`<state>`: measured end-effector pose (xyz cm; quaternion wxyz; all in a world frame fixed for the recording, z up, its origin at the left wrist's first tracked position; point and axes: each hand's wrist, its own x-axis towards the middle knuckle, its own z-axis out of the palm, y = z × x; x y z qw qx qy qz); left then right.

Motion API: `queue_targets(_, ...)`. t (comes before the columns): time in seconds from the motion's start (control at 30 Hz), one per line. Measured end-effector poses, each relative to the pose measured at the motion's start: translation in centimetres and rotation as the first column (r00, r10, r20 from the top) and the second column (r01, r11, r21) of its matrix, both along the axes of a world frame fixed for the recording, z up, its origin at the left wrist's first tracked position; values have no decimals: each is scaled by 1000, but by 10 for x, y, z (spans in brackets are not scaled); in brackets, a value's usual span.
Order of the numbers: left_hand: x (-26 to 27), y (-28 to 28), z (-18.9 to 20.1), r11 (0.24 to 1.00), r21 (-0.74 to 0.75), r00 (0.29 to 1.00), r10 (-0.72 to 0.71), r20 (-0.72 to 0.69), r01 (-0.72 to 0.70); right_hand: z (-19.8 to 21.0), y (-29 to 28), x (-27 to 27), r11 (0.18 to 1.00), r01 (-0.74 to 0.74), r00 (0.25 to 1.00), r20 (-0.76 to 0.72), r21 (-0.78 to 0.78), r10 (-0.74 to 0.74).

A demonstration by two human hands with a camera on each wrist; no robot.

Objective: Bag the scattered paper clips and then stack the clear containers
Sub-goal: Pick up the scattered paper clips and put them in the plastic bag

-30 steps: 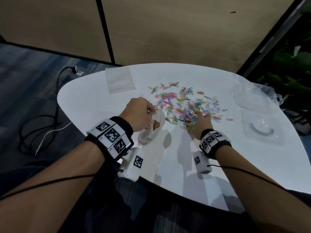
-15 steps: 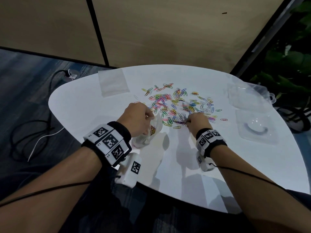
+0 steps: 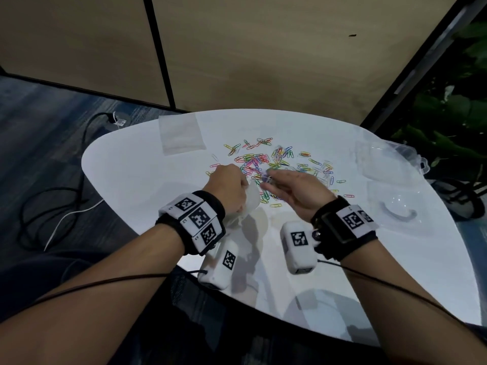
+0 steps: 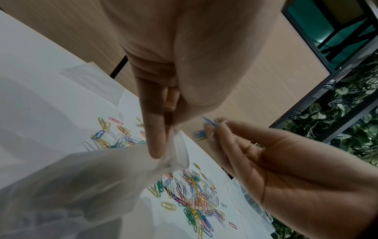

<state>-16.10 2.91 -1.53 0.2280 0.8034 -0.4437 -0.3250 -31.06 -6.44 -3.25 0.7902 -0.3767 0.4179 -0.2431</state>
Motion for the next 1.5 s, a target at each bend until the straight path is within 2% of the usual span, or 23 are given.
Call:
queue_targets(0.07, -2, -1, -1, 999, -19, 1000, 29, 1, -29, -2, 18, 11, 997, -49, 994, -104, -67, 42)
queue_targets(0.13, -3, -2, -1, 998, -39, 999, 44, -13, -44, -8, 30, 17, 968, -126, 957, -283, -218, 60)
queue_targets(0.23, -5, -2, 0, 999, -45, 1000, 24, -15, -24, -20, 34, 23, 826, -329, 835, -550, -457, 28)
queue_targets(0.33, -6, -1, 1, 999, -36, 1000, -22, 15, 23, -16, 39, 28, 651, -501, 731, -682, -571, -36)
queue_targets(0.43, -5, -1, 0, 999, -28, 999, -46, 12, 46, -11, 40, 32, 469, -684, 599, -797, -559, -77)
queue_targets(0.53, -5, -1, 0, 998, -25, 999, -51, 18, 52, -6, 39, 30, 384, -824, 476, -877, -417, 70)
queue_targets(0.6, -3, -1, 2, 999, -25, 998, -47, 41, 48, -2, 32, 27, 417, -804, 525, -835, -424, 163)
queue_targets(0.63, -2, 0, 3, 999, -32, 998, -41, 48, 42, 3, 27, 23, 487, -748, 600, -775, -452, 202)
queue_targets(0.67, 0, 0, 3, 999, -41, 998, -30, 54, 33, 7, 20, 17, 596, -654, 691, -688, -465, 221)
queue_targets(0.7, 1, 0, 3, 999, -48, 998, -19, 61, 21, 8, 11, 10, 706, -540, 772, -604, -458, 198)
queue_targets(0.73, 2, 1, 2, 999, -48, 998, -11, 63, 14, 7, 0, 1, 771, -447, 808, -575, -454, 129)
queue_targets(0.77, 3, 1, 1, 999, -46, 999, -2, 49, 4, 3, -13, -12, 792, -405, 783, -620, -456, 43)
queue_targets(0.8, 3, 2, 1, 999, -35, 1000, 2, 31, -1, -5, -24, -26, 796, -423, 696, -718, -433, -20)
queue_targets(0.87, 4, 4, 1, 1000, -25, 999, -3, 32, 4, -29, -41, -59, 842, -480, 413, -910, -247, -31)
queue_targets(0.9, 4, 5, 1, 1000, -26, 999, -7, 40, 8, -42, -43, -72, 875, -464, 316, -948, -137, 19)
queue_targets(0.93, 5, 6, 1, 999, -31, 999, -9, 46, 10, -54, -41, -82, 900, -431, 275, -960, -71, 56)
queue_targets(0.97, 6, 8, 1, 999, -35, 998, -7, 56, 9, -67, -38, -87, 911, -409, 265, -962, -51, 65)
queue_targets(1.07, 9, 11, 3, 999, -39, 996, -2, 85, 6, -89, -30, -79, 864, -458, 283, -956, -207, -79)
queue_targets(1.2, 10, 13, 6, 1000, -23, 996, -7, 89, 9, -97, -30, -53, 781, -497, 386, -902, -379, -193)
queue_targets(1.3, 9, 13, 6, 1000, -23, 995, -16, 95, 19, -102, -31, -41, 649, -634, 380, -901, -420, -211)
queue_targets(1.4, 10, 14, 5, 999, -11, 994, -32, 102, 33, -108, -30, -31, 521, -741, 330, -905, -425, -269)
queue_targets(1.5, 10, 14, 6, 999, -2, 994, -39, 98, 40, -106, -28, -27, 464, -765, 312, -887, -446, -339)
